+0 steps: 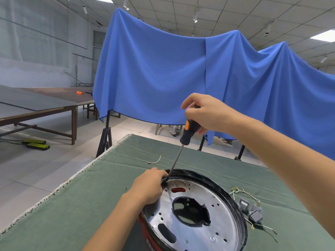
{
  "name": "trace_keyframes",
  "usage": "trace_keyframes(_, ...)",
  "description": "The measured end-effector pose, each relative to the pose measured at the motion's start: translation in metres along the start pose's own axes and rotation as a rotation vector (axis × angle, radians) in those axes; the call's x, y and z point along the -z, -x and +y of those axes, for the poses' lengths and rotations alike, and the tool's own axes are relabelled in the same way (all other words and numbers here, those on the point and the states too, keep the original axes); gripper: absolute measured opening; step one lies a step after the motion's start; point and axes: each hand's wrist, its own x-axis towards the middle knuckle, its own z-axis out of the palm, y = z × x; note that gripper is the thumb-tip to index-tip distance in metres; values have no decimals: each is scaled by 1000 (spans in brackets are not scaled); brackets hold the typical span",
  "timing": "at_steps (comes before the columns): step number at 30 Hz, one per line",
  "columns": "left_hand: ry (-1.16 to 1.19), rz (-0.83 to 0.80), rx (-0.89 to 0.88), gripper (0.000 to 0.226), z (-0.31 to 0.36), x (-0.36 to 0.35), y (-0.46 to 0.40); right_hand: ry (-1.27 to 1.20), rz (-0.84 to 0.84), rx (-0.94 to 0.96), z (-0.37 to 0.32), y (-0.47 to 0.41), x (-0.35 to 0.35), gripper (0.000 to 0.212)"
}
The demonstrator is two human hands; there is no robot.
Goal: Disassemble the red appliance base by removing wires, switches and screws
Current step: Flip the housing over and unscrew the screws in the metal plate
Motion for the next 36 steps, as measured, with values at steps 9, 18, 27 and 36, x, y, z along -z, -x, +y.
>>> trace_keyframes(9,-51,-12,32,43,-1,-2,-3,75,72,4,6,1,1,7)
trace_keyframes(18,-4,-35,17,42,0,2,-2,-51,59,67,16,10,-4,23)
trace_keyframes(27,-33,-50,40,38,2,6,0,-44,298,137,20,12,3,8)
trace_keyframes(36,-197,-70,15,35,6,6,0,-83,470,159,33,27,6,9)
